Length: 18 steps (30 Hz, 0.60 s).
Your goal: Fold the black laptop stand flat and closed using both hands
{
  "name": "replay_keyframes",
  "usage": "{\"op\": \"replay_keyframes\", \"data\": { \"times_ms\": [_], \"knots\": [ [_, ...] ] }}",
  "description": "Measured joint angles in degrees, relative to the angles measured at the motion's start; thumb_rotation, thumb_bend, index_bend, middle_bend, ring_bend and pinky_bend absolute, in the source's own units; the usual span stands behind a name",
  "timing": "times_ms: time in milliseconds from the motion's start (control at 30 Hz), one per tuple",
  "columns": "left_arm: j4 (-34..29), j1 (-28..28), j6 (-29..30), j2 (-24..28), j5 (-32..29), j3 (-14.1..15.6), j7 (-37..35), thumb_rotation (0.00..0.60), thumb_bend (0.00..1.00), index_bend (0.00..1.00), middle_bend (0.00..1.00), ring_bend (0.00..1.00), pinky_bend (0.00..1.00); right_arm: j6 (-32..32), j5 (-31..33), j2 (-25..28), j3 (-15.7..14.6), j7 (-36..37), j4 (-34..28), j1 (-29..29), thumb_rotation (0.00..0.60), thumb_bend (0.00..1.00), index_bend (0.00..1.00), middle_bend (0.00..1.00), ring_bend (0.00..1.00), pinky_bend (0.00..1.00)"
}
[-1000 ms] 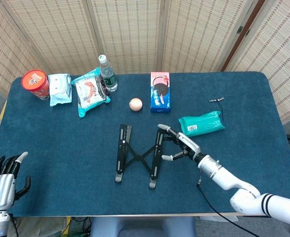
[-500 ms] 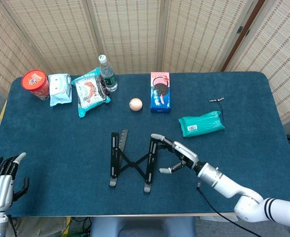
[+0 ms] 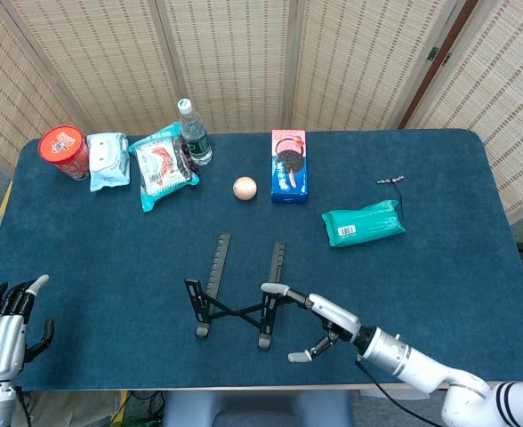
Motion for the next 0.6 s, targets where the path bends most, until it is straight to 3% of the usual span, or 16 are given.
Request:
{"op": "replay_keyframes", "data": {
  "times_ms": [333, 600],
  "knots": [
    [0.7, 0.2, 0.0, -0.1, 0.0, 0.1, -0.9, 0.6, 0.46, 0.13, 0.18, 0.13, 0.0, 0.2, -1.5, -0.2, -2.9, -3.9, -3.3, 0.4, 0.6, 0.07, 0.0, 0.07, 0.0, 0.16],
    [0.8, 0.0, -0.1, -0.2, 0.3, 0.1, -1.0, 0.6, 0.46, 0.13, 0.18, 0.13, 0.0, 1.4, -0.2, 0.2, -3.1, -7.3, -3.8, -0.1, 0.6, 0.07, 0.0, 0.07, 0.0, 0.16]
  ]
}}
